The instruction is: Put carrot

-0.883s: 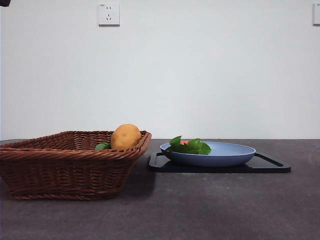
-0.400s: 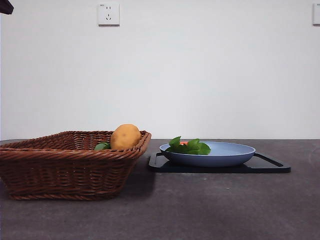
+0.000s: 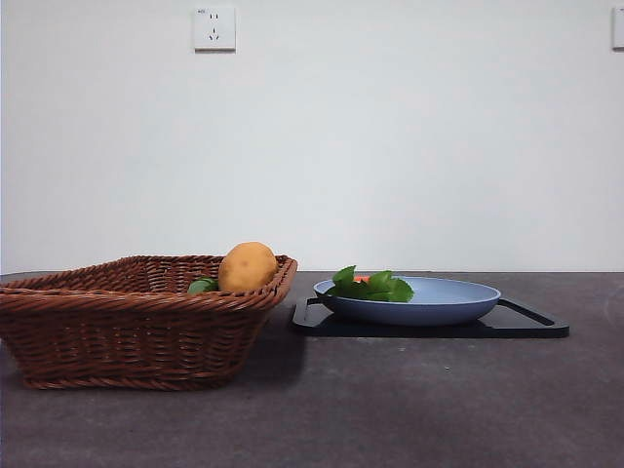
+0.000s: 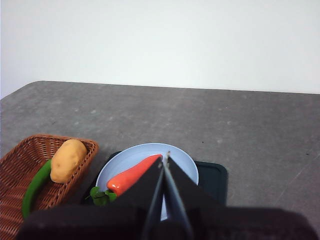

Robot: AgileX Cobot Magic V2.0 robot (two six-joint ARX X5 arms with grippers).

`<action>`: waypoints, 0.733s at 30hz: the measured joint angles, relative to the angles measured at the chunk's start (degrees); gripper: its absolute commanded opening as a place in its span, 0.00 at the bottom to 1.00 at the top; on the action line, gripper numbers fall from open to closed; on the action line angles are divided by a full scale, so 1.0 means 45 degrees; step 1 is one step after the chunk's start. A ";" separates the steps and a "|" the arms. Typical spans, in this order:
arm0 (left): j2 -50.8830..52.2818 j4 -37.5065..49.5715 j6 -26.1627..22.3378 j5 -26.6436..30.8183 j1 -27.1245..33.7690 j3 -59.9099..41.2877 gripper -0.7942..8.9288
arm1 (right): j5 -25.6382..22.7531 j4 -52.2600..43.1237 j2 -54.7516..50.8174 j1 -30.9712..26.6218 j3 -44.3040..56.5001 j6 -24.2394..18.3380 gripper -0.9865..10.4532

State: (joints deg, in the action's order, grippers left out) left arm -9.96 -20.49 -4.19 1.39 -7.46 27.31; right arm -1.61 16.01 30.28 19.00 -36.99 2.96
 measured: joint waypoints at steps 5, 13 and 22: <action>0.0967 0.1248 -0.0005 -0.0029 0.1894 -0.2385 0.09 | -0.0005 0.0000 0.0000 0.0000 0.0000 0.0000 0.09; 0.1647 0.1894 0.0228 -0.0029 0.2433 -0.4877 0.09 | -0.0005 0.0000 0.0000 0.0000 0.0000 0.0000 0.09; 0.2132 0.1972 0.0277 -0.0068 0.2438 -0.5761 0.09 | 0.0000 0.0000 0.0000 0.0000 0.0000 0.0000 0.09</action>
State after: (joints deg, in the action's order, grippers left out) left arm -0.36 -11.62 -2.94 1.08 3.51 1.39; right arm -1.61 16.01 30.28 19.00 -36.99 2.96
